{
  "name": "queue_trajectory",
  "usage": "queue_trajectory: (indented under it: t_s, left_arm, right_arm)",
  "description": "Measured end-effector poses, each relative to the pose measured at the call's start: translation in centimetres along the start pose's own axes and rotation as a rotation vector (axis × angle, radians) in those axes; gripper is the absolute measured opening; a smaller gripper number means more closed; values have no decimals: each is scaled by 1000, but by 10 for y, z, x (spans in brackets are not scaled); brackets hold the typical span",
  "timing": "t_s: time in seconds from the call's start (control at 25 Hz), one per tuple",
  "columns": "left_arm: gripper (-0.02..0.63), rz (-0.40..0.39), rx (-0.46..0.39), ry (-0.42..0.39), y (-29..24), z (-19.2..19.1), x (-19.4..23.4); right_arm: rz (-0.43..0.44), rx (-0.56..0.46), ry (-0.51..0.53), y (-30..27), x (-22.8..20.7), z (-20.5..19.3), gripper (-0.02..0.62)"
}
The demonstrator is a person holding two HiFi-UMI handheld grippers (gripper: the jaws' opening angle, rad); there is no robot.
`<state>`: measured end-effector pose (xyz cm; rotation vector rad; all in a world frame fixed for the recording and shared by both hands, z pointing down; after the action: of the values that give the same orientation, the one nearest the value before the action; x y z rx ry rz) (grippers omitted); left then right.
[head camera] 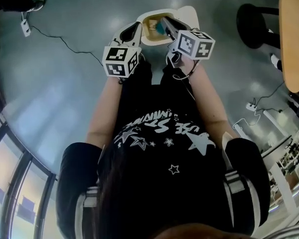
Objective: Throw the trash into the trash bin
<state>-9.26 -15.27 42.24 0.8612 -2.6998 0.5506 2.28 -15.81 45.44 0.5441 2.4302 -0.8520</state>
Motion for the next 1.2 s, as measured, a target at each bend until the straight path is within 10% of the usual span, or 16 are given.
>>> queue_trajectory:
  t_s: [1.2]
  left_arm:
    - [11,-12,-97,-49,30,27,-20]
  right_arm:
    - [81,-102,96,42,24,29,6]
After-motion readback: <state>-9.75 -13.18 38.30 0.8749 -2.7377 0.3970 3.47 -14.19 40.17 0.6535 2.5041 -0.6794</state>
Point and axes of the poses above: the fingertips, and each gripper's own axes: y backward along the fingers, x to its left, z out of its top, the point moved 2 cm from there along y, backward along the fingers, and after that the axes turned 8 degrees about -x, right-handed, at the moved point
